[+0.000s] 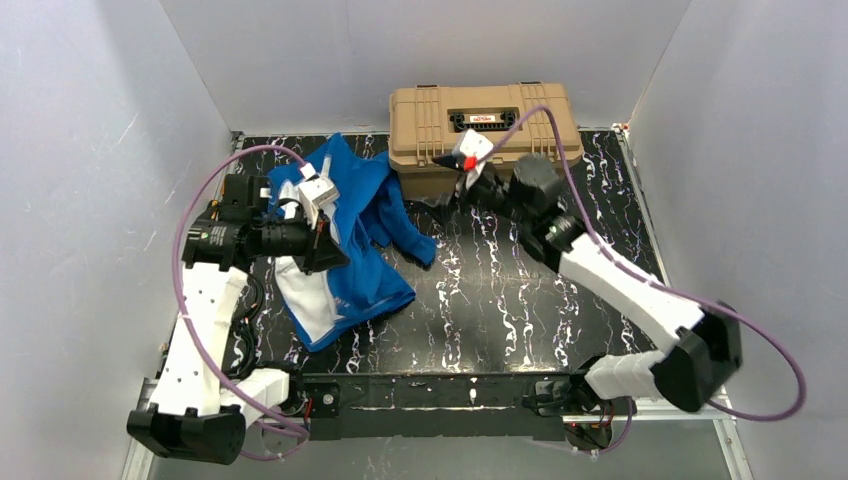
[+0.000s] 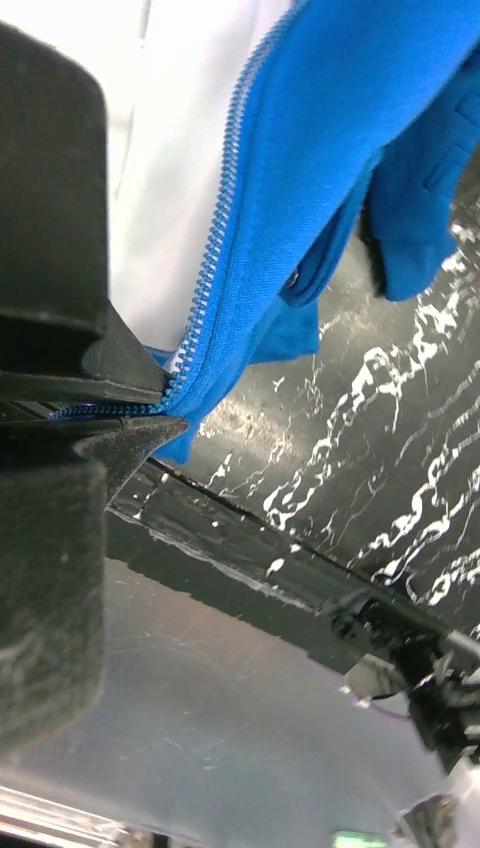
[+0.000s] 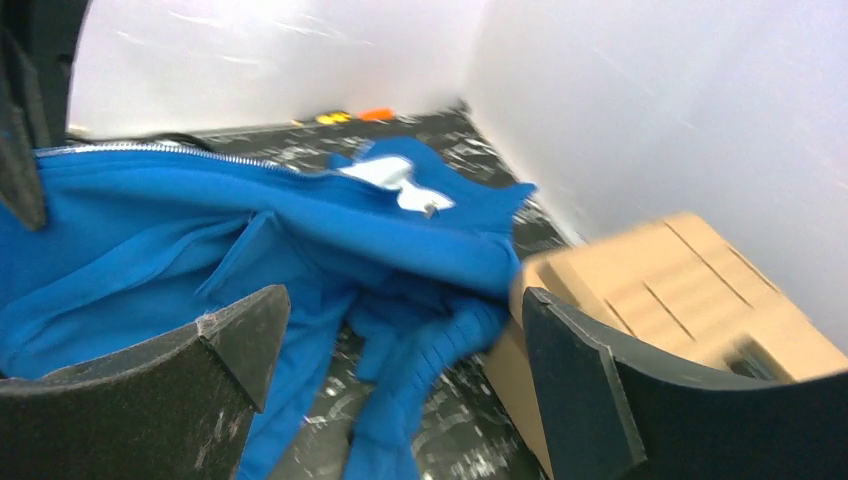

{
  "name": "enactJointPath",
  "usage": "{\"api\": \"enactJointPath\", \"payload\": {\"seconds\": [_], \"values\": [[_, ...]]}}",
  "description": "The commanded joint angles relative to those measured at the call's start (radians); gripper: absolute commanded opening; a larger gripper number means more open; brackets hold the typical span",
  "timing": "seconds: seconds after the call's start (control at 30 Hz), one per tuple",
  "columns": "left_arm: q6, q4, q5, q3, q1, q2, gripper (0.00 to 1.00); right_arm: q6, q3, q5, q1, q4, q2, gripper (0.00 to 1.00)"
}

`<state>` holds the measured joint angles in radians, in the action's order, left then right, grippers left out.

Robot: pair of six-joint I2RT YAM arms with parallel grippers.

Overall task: Zip up the jacket
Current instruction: Pick up the jacket from the center of the board.

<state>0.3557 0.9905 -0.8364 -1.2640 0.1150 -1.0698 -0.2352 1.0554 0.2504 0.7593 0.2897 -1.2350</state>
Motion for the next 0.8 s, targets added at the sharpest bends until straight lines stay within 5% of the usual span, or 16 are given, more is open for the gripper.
{"api": "enactJointPath", "payload": {"seconds": [0.0, 0.13, 0.37, 0.77], "values": [[0.328, 0.362, -0.181, -0.132, 0.005, 0.068, 0.0, 0.184, 0.19, 0.581, -0.081, -0.012, -0.196, 0.95], [0.482, 0.517, -0.192, -0.176, 0.005, 0.108, 0.0, 0.209, 0.342, 0.682, -0.055, -0.031, -0.341, 0.98], [0.636, 0.633, -0.163, -0.152, 0.005, 0.152, 0.0, 0.201, 0.298, 0.717, 0.043, 0.128, -0.41, 0.97], [0.748, 0.651, -0.123, -0.093, 0.005, 0.161, 0.0, 0.147, 0.368, 0.792, 0.235, 0.07, -0.537, 0.94]]}}
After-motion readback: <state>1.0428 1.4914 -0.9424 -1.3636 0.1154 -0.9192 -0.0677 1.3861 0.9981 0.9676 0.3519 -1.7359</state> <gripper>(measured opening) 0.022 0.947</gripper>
